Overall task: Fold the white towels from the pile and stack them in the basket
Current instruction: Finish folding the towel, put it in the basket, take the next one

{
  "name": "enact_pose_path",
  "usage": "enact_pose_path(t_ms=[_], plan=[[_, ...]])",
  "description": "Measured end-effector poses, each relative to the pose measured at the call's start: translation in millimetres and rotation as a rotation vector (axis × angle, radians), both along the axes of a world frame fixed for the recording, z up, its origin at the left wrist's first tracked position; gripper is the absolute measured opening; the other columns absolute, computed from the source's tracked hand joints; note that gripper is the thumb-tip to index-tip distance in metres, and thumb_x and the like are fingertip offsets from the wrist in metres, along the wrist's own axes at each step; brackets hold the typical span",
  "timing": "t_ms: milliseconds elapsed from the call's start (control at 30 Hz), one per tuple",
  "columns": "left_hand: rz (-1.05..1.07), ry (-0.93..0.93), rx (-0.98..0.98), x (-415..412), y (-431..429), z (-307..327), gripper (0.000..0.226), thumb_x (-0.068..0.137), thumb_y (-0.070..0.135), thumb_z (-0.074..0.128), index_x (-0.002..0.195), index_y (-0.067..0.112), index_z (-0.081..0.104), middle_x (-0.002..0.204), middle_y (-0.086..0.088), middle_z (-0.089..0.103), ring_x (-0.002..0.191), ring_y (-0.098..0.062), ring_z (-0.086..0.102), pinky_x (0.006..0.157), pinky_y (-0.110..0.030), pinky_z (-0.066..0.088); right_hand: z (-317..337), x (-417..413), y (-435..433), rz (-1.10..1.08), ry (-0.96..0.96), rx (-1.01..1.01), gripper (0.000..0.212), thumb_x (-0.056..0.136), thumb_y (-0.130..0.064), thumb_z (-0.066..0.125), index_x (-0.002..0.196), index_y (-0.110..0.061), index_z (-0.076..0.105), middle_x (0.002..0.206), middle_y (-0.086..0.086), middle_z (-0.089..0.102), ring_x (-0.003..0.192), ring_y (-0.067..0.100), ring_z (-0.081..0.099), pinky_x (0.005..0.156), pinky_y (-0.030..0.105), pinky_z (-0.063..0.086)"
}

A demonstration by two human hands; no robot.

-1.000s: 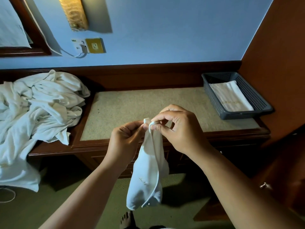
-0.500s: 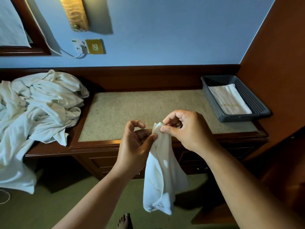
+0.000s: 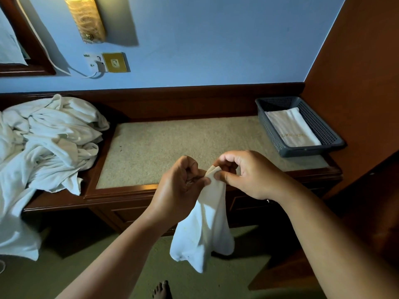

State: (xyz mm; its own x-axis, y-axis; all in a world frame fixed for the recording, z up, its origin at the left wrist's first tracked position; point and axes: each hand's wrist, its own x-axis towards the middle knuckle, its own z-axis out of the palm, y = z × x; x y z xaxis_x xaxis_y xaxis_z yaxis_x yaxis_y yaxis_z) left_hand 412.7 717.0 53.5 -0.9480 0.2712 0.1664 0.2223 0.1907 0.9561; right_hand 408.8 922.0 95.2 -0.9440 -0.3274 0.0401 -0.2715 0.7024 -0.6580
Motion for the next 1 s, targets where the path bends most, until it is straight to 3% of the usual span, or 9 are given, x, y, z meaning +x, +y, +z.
enact_pose_path(t_ms=[133, 233, 367, 567, 633, 733, 800, 867, 1000], plan=[[-0.008, -0.001, 0.013, -3, -4, -1, 0.02, 0.089, 0.015, 0.072, 0.085, 0.015, 0.052, 0.088, -0.008, 0.074, 0.082, -0.019, 0.071, 0.077, -0.046, 0.056, -10, -1, -3, -0.019, 0.105, -0.035, 0.006, 0.093, -0.032, 0.066, 0.097, -0.027, 0.065, 0.088, -0.015, 0.06, 0.078, 0.004, 0.057, 0.068, 0.023, 0.047], [0.0, -0.01, 0.096, -4, -4, -2, 0.016, 0.089, 0.008, 0.073, 0.088, 0.013, 0.058, 0.083, -0.016, 0.068, 0.075, -0.016, 0.063, 0.071, -0.04, 0.05, -15, -1, -11, -0.001, 0.233, 0.003, 0.01, 0.092, -0.038, 0.054, 0.088, -0.03, 0.054, 0.087, -0.016, 0.054, 0.085, 0.003, 0.054, 0.082, 0.034, 0.043], [0.031, 0.066, 0.158, -8, -7, -4, 0.013, 0.087, 0.002, 0.075, 0.093, 0.007, 0.065, 0.086, -0.007, 0.07, 0.081, -0.016, 0.068, 0.077, -0.031, 0.055, -16, -4, -22, -0.037, 0.352, -0.049, 0.008, 0.093, -0.037, 0.049, 0.09, -0.029, 0.051, 0.086, -0.015, 0.051, 0.083, 0.004, 0.053, 0.082, 0.039, 0.043], [0.018, 0.125, -0.03, -2, -17, -29, 0.013, 0.087, 0.013, 0.078, 0.097, 0.013, 0.07, 0.093, 0.003, 0.073, 0.086, -0.014, 0.071, 0.08, -0.024, 0.054, -13, -9, -28, -0.051, 0.331, -0.149, 0.007, 0.095, -0.024, 0.058, 0.094, -0.018, 0.055, 0.076, -0.013, 0.052, 0.065, 0.003, 0.05, 0.059, 0.016, 0.034], [0.02, 0.173, -0.057, 0, -16, -31, 0.018, 0.086, 0.02, 0.08, 0.1, 0.014, 0.071, 0.094, 0.004, 0.074, 0.088, -0.016, 0.071, 0.081, -0.023, 0.054, -9, -10, -31, -0.029, 0.299, -0.149, 0.008, 0.095, -0.021, 0.061, 0.091, -0.02, 0.054, 0.074, -0.01, 0.053, 0.062, 0.007, 0.049, 0.055, 0.017, 0.037], [0.097, 0.188, -0.029, -1, -10, -25, 0.01, 0.088, 0.02, 0.078, 0.093, 0.016, 0.072, 0.082, 0.007, 0.07, 0.077, -0.007, 0.066, 0.071, -0.017, 0.049, -6, -10, -36, -0.007, 0.25, -0.169, 0.009, 0.092, -0.021, 0.064, 0.089, -0.023, 0.056, 0.069, -0.009, 0.053, 0.058, 0.008, 0.049, 0.052, 0.024, 0.04], [0.12, 0.213, -0.039, -3, -7, -24, 0.007, 0.093, 0.019, 0.071, 0.088, 0.013, 0.072, 0.081, 0.004, 0.067, 0.074, -0.012, 0.063, 0.067, -0.021, 0.047, -5, -10, -36, -0.017, 0.205, -0.17, 0.006, 0.091, -0.021, 0.064, 0.094, -0.025, 0.061, 0.07, -0.009, 0.058, 0.06, 0.01, 0.053, 0.054, 0.028, 0.044], [0.1, 0.244, -0.076, -6, -8, -27, 0.018, 0.098, 0.025, 0.065, 0.088, 0.012, 0.072, 0.085, 0.002, 0.067, 0.078, -0.018, 0.063, 0.068, -0.026, 0.049, -3, -11, -32, -0.044, 0.153, -0.104, 0.012, 0.091, -0.022, 0.064, 0.1, -0.029, 0.066, 0.074, -0.01, 0.062, 0.063, 0.008, 0.056, 0.056, 0.025, 0.046], [0.032, 0.248, -0.127, -5, -10, -40, 0.022, 0.098, 0.03, 0.06, 0.09, 0.014, 0.072, 0.087, 0.005, 0.066, 0.08, -0.018, 0.065, 0.07, -0.028, 0.051, -1, -9, -32, -0.049, 0.189, -0.012, 0.008, 0.089, -0.018, 0.063, 0.091, -0.024, 0.068, 0.071, -0.013, 0.059, 0.063, 0.0, 0.054, 0.054, 0.014, 0.038]])
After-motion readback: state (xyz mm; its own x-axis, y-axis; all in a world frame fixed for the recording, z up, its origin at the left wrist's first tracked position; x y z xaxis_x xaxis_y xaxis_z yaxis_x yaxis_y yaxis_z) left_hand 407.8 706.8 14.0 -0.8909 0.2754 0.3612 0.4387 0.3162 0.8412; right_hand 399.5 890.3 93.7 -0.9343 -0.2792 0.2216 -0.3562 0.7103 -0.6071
